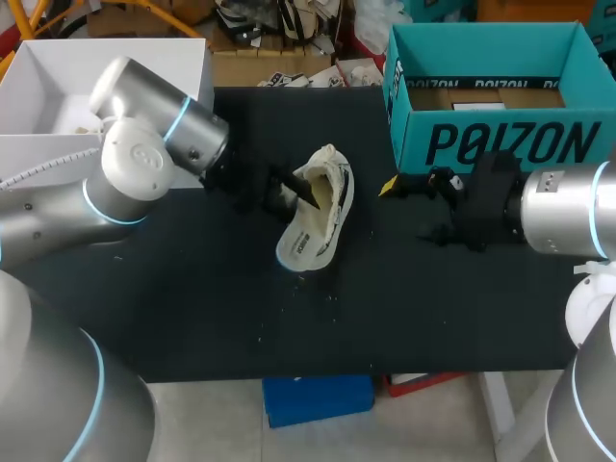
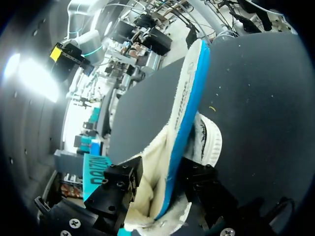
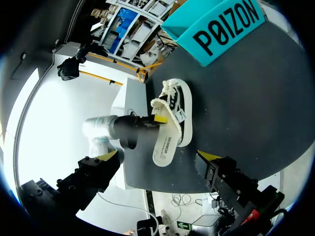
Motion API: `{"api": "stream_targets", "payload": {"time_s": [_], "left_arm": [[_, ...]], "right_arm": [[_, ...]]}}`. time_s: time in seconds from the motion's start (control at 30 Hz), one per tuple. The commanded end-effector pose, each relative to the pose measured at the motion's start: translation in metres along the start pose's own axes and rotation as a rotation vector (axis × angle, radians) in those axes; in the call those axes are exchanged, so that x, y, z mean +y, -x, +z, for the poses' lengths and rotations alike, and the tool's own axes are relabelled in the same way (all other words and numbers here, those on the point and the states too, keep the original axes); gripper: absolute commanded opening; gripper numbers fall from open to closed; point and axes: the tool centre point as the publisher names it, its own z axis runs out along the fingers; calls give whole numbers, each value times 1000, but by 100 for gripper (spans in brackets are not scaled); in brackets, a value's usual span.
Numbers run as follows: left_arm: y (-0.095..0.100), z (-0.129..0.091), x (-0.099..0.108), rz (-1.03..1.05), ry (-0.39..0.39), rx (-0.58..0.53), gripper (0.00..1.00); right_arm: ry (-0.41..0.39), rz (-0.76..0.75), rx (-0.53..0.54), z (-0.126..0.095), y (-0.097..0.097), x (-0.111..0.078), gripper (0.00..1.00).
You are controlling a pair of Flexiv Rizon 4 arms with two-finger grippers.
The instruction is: Take the shoe out of the shoebox, open the shoe tongue, remove and reinsert the insole, then place the shoe into the shoebox
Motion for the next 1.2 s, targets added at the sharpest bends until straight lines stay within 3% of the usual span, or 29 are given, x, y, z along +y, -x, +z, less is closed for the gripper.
{"api": "stream_targets", "payload": {"time_s": [0.03, 0.67, 0.8, 0.83, 1.2], "left_arm": [[-1, -7, -13, 7, 8, 4, 46], [-1, -16, -56, 75, -37, 27, 45], [-6, -15, -56, 76, -49, 58, 18], [-7, -15, -56, 76, -55, 65, 0], [-8, -12, -54, 83, -75, 55, 0]], "right_arm": [[0, 0, 0, 0, 0, 0, 100], [0, 0, 0, 0, 0, 0, 100], [0, 0, 0, 0, 0, 0, 100], [0, 0, 0, 0, 0, 0, 100], [0, 0, 0, 0, 0, 0, 100]]}}
